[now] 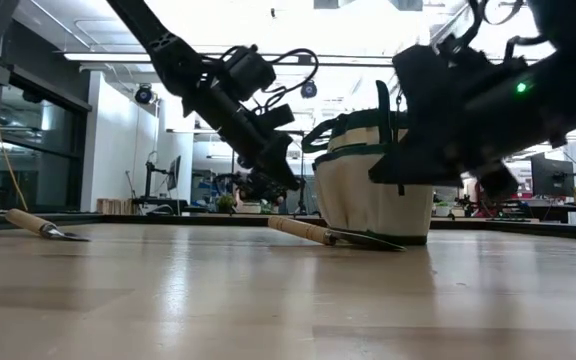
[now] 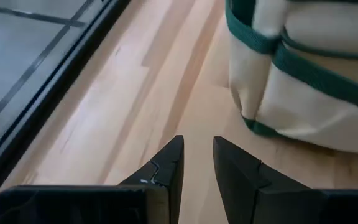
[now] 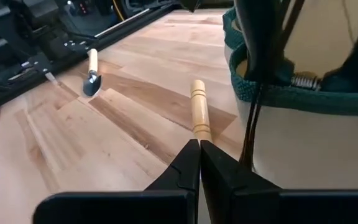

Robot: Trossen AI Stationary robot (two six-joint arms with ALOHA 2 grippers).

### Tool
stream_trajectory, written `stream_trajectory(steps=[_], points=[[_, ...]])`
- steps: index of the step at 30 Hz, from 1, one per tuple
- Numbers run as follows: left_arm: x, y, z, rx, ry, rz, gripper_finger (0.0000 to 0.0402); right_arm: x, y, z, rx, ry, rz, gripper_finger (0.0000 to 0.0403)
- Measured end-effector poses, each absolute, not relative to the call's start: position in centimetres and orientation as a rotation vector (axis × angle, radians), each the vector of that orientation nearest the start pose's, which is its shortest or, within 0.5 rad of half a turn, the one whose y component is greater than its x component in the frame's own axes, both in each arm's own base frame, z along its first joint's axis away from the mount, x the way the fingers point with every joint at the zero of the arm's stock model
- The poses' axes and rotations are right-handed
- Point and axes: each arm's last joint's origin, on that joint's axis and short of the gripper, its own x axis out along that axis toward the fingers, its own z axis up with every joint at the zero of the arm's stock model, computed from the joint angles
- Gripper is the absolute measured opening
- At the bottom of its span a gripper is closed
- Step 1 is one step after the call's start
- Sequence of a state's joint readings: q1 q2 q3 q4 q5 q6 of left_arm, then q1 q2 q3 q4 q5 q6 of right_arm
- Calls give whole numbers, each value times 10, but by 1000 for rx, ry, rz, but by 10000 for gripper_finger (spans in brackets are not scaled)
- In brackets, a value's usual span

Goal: Pick & Place Garden tools in Gardening bag
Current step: Adjust the gardening bag

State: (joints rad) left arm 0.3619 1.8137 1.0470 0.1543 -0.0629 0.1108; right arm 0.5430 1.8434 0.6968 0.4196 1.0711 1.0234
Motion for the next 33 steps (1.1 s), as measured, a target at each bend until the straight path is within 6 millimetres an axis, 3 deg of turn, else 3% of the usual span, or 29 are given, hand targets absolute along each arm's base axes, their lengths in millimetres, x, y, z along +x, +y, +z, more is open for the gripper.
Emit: stream_trajectory(steps=[8, 16, 26, 33], points=[[354, 152, 184, 86, 562, 399, 81, 293, 130, 91, 444, 146, -684, 4], [361, 154, 195, 117, 414, 400, 81, 304, 139, 93, 439, 157, -655, 4], [373, 157, 169, 121, 414, 335, 81, 300, 141, 91, 386, 142, -713, 4], [377, 154, 165, 94, 418, 237, 81, 295, 138, 86, 373, 138, -778, 4]])
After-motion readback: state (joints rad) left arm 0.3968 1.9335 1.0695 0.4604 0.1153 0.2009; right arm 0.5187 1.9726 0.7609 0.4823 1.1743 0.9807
